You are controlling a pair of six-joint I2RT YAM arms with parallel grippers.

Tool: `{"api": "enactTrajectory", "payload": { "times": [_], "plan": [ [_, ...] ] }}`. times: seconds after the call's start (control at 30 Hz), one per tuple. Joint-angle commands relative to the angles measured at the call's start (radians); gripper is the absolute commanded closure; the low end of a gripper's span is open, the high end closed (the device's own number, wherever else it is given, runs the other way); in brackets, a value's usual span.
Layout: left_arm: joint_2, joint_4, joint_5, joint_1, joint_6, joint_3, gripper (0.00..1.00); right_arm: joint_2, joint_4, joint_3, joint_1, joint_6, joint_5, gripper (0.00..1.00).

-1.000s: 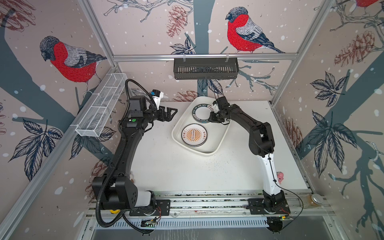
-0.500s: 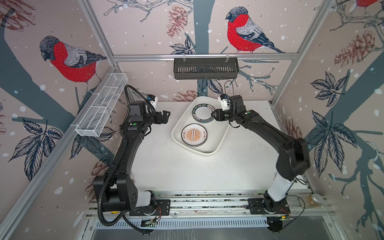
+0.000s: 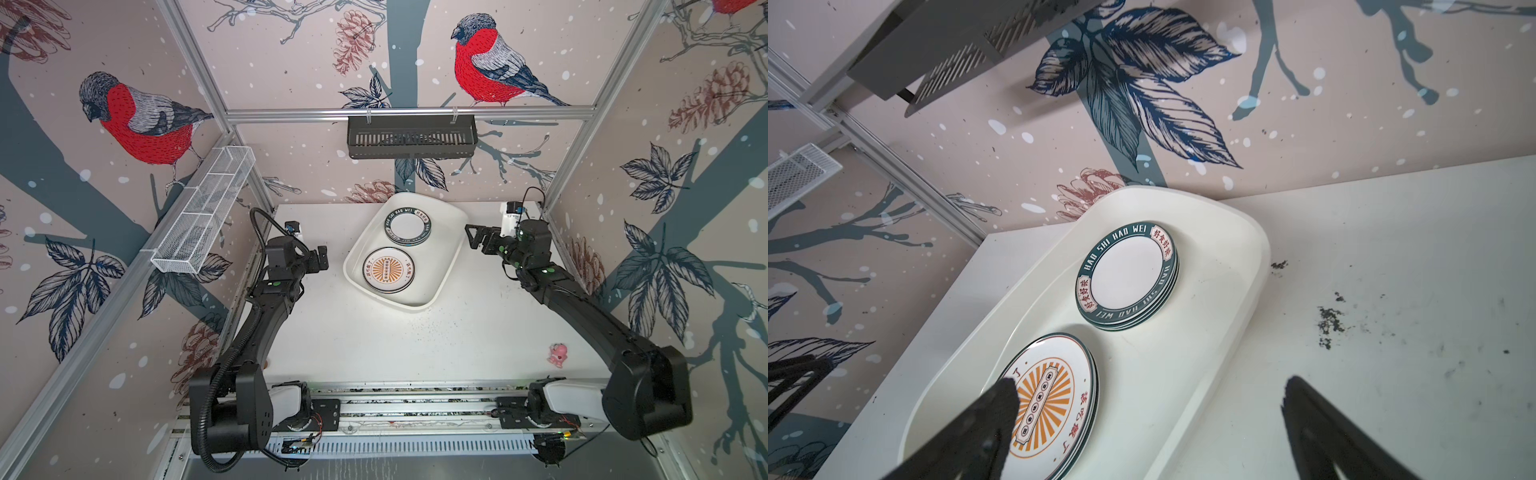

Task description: Place the plates into the plastic bin on the countertop

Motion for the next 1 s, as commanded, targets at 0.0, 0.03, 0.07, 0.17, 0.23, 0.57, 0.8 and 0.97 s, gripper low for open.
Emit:
{"api": "enactTrajectory", "payload": {
  "times": [0.0,0.03,0.07,0.17,0.23,0.57,0.8,0.97],
  "plan": [
    [-0.013,0.242,-0.064,0.001,-0.027,-0.068,0.02,-0.051,0.103,-0.043,-0.041,-0.04,0.059,0.0],
    [-0.017,0.287,-0.075,0.002,-0.033,-0.095,0.02,-0.066,0.119,-0.065,-0.054,-0.045,0.076,0.0],
    [-0.023,0.317,-0.084,0.004,-0.036,-0.117,0.02,-0.074,0.131,-0.082,-0.065,-0.046,0.096,0.0],
    [-0.037,0.431,-0.098,0.013,-0.043,-0.184,0.02,-0.094,0.181,-0.139,-0.099,-0.075,0.135,0.0],
    [-0.032,0.546,-0.096,0.019,-0.038,-0.252,0.02,-0.103,0.244,-0.198,-0.116,-0.113,0.178,0.0],
    [0.127,1.0,0.037,0.058,-0.07,-0.419,0.01,-0.068,0.572,-0.497,-0.276,-0.2,0.359,0.01],
    [0.035,1.067,0.127,0.061,0.046,-0.572,0.01,-0.021,0.835,-0.636,-0.316,-0.191,0.361,0.0],
    [0.106,1.326,0.128,0.084,0.005,-0.681,0.01,-0.002,0.852,-0.635,-0.331,-0.202,0.241,0.0]
  ]
}}
